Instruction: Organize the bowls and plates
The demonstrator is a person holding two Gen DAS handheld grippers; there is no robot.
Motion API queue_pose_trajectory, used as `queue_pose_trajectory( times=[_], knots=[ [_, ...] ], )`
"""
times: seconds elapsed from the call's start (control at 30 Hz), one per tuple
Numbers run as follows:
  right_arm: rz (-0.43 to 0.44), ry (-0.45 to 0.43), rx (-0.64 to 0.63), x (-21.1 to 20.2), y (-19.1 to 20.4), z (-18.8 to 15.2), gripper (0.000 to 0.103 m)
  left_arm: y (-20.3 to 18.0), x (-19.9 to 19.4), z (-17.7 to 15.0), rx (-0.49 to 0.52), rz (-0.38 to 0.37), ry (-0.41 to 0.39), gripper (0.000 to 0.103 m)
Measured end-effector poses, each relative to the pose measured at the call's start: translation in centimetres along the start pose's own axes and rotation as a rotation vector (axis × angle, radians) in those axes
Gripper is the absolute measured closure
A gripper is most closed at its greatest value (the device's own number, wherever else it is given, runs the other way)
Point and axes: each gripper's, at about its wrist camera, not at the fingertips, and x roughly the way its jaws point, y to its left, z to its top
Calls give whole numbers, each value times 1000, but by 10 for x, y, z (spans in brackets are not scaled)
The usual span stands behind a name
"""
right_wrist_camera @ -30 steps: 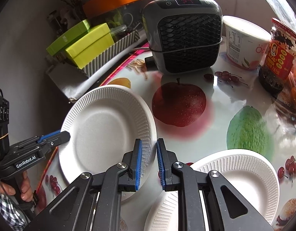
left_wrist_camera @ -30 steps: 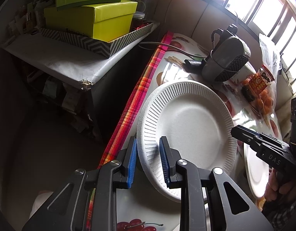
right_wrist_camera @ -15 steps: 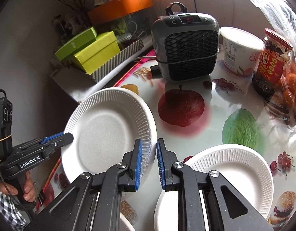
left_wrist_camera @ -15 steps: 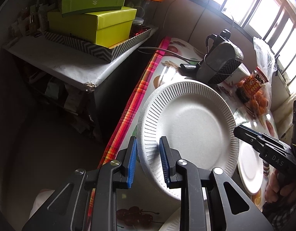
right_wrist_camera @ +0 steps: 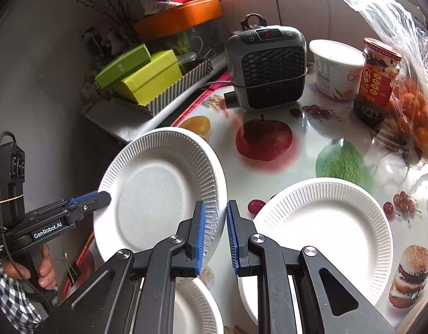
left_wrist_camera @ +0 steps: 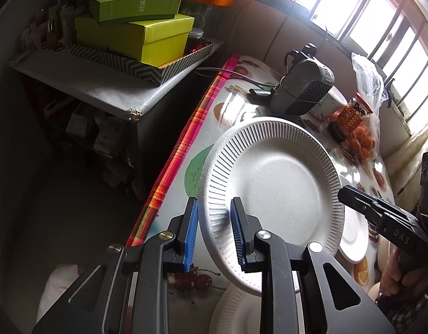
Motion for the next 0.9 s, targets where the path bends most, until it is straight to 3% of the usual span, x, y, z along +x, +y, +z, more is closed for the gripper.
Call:
queue_pose_trajectory(
  times=[0.9],
  knots=[
    [23,-27,41,-60,10,-74,87,-13,-46,-71,21,-37,5,78]
  ],
)
